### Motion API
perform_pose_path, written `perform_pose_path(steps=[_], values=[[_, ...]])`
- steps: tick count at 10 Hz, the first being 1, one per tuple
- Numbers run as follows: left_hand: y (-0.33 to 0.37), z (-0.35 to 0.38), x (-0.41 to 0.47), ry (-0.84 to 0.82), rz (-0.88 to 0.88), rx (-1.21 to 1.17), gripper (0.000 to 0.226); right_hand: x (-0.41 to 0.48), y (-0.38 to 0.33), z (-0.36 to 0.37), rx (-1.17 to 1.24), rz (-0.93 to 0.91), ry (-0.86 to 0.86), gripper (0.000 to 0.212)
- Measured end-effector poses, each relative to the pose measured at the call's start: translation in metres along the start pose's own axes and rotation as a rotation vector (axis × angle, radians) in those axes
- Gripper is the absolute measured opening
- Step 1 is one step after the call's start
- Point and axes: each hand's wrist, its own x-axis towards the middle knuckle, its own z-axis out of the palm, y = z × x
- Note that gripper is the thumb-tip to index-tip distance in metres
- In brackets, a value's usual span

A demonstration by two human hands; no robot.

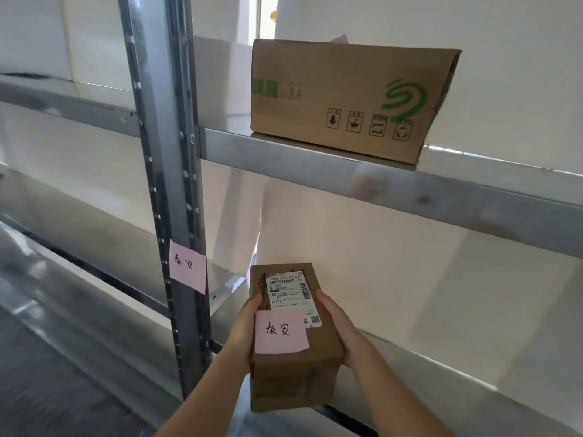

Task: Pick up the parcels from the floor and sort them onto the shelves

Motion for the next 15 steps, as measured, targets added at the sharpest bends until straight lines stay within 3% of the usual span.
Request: perform_pose_path(steps=[1, 2, 3, 4, 5, 6, 7, 8, 9, 10, 11, 13, 14, 15], values=[[-0.007, 0.001, -0.001, 0.066, -0.009, -0.023, 0.036, -0.01, -0.002, -0.004, -0.078, -0.002, 0.031, 0.039], [-0.019, 0.009, 0.004, 0.237, 0.008, -0.082, 0.048, -0.025, -0.008, -0.012, -0.22, 0.005, 0.123, 0.044], [-0.025, 0.031, 0.003, 0.525, 0.061, 0.015, 0.064, -0.043, -0.018, -0.018, -0.379, -0.063, 0.178, 0.046], [-0.024, 0.051, -0.003, 0.589, 0.029, 0.056, 0.072, -0.053, -0.024, -0.02, -0.459, -0.172, 0.245, 0.055], [-0.034, 0.053, 0.0, 0.4, -0.123, -0.199, 0.069, -0.062, -0.026, -0.015, -0.396, -0.2, 0.282, 0.061], [-0.04, 0.052, -0.011, 0.28, -0.135, -0.235, 0.07, -0.064, -0.022, -0.012, -0.311, -0.229, 0.313, 0.048], [-0.04, 0.047, -0.013, 0.417, 0.251, 0.311, 0.073, -0.062, -0.016, -0.011, -0.28, -0.26, 0.348, 0.053], [-0.026, 0.033, -0.016, 0.405, 0.57, 1.292, 0.08, -0.064, -0.012, -0.01, -0.277, -0.268, 0.352, 0.062], [-0.013, 0.023, -0.014, 0.251, 0.555, 1.711, 0.074, -0.072, -0.012, -0.008, -0.277, -0.266, 0.352, 0.074], [-0.01, 0.024, -0.011, 0.212, 0.531, 1.751, 0.071, -0.085, -0.01, -0.002, -0.347, -0.289, 0.355, 0.074], [-0.013, 0.03, -0.012, 0.228, 0.556, 1.737, 0.071, -0.1, -0.007, 0.004, -0.453, -0.35, 0.372, 0.058], [-0.011, 0.031, -0.029, 0.2, 0.601, 1.693, 0.071, -0.129, 0.006, -0.007, -0.567, -0.425, 0.444, 0.061], [-0.005, 0.031, -0.054, 0.172, 0.709, 1.623, 0.068, -0.149, 0.011, -0.017, -0.634, -0.475, 0.532, 0.06], [0.004, 0.038, -0.082, 0.117, 0.767, 1.596, 0.067, -0.173, 0.004, -0.022, -0.72, -0.642, 0.639, 0.059]])
